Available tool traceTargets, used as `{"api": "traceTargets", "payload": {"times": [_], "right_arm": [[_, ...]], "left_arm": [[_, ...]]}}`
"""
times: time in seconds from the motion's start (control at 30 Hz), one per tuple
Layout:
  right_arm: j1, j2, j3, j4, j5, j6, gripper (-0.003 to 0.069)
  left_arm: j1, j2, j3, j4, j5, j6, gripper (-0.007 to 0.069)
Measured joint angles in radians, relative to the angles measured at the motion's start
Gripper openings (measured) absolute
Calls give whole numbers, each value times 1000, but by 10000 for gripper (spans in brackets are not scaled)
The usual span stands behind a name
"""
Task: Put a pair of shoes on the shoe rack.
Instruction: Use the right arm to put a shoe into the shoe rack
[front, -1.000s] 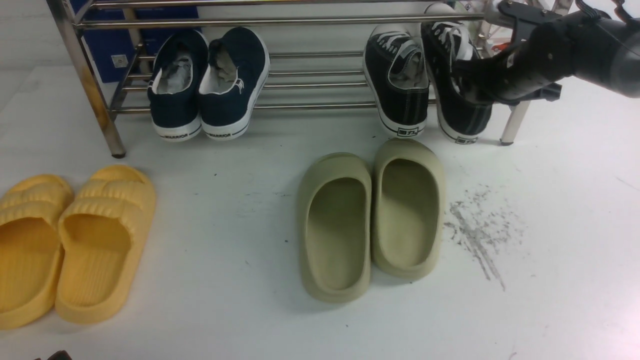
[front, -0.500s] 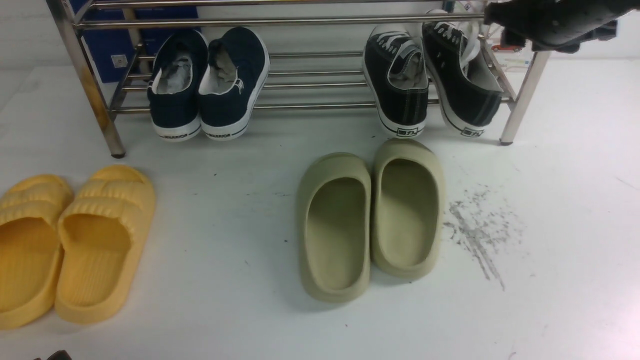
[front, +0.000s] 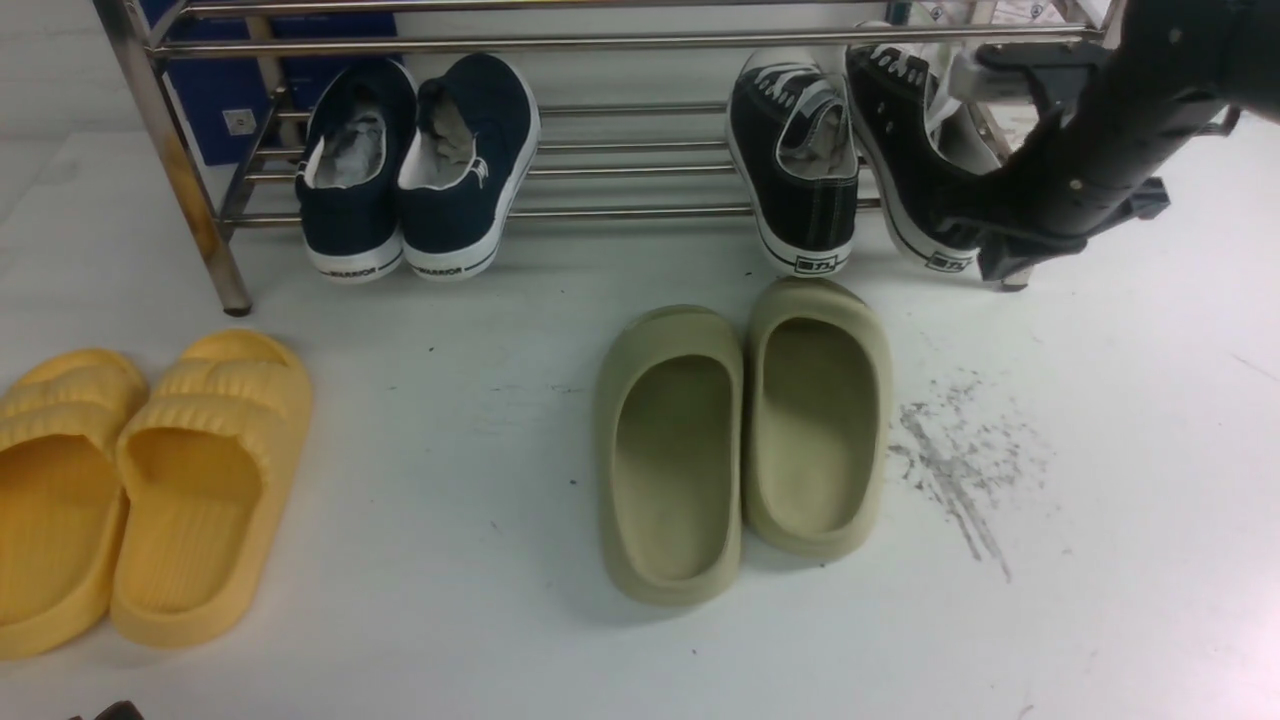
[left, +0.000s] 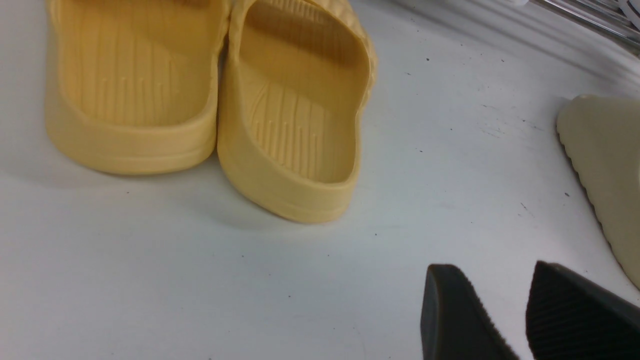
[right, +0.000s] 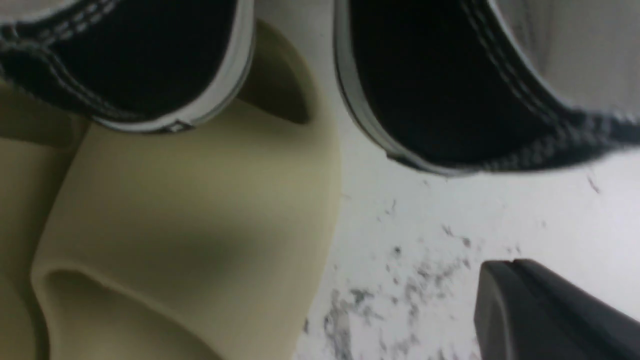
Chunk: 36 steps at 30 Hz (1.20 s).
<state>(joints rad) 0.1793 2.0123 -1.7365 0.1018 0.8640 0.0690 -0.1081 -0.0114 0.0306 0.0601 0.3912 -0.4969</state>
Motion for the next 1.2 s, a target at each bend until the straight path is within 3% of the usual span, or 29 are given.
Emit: {"api": "traceTargets", "payload": {"times": [0.33,0.53,0.67,0.73,1.0,1.2], "right_arm": [[0,13,6,-29,-121,61,-1],[1,13,6,-56,-170,174,1],[11,13,6,-62,-161,140,3],[30,13,6,-61,-121,80,5],[41,-34,6,-77,42,53,5],[41,-190,22,-63,160,-27,5]], "left_arm": [[0,0,0,0,0,0,239],[0,0,0,0,0,0,239],[0,0,0,0,0,0,239],[0,0,0,0,0,0,239],[0,0,0,0,0,0,239],[0,0,0,0,0,0,239]]}}
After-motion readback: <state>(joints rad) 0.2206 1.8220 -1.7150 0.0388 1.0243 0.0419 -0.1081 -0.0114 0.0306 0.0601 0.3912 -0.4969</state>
